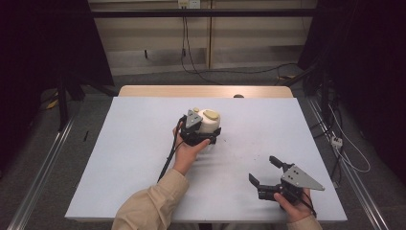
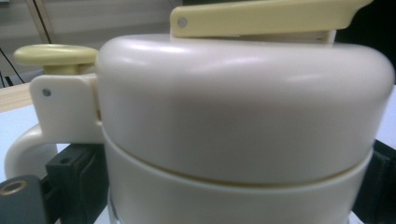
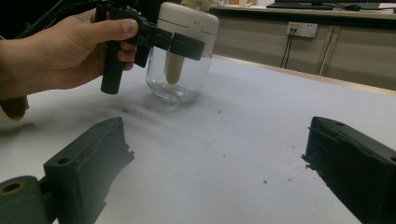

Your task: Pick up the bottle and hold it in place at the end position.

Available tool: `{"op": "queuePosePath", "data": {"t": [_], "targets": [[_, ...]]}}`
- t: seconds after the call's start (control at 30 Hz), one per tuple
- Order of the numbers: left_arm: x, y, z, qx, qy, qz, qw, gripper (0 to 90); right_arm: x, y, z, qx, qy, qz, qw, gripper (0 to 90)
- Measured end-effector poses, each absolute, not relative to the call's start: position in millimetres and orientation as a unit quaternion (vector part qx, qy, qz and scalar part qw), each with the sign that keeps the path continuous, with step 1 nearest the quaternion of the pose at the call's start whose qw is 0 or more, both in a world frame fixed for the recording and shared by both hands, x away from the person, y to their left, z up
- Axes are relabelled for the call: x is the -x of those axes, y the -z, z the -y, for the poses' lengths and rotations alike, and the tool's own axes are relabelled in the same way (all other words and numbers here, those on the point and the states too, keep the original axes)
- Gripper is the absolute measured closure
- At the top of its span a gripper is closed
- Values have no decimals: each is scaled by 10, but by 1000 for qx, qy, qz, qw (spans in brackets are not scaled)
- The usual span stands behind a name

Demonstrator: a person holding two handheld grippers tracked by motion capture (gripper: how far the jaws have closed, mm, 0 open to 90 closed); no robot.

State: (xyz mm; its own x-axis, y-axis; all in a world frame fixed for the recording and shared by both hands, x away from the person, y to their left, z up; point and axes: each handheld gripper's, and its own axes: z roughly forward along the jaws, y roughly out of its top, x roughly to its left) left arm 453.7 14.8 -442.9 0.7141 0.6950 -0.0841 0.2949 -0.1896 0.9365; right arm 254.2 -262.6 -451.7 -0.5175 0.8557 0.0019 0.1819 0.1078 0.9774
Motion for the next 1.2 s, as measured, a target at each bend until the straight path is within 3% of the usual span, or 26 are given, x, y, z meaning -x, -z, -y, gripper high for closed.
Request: {"op": "queuePosePath", "data": {"t": [1.2], "targets": [[-4502,4547,-198,-747,-187,-322,551,51,-2615,4539,2577,-386,-535,-690,297,47]]}}
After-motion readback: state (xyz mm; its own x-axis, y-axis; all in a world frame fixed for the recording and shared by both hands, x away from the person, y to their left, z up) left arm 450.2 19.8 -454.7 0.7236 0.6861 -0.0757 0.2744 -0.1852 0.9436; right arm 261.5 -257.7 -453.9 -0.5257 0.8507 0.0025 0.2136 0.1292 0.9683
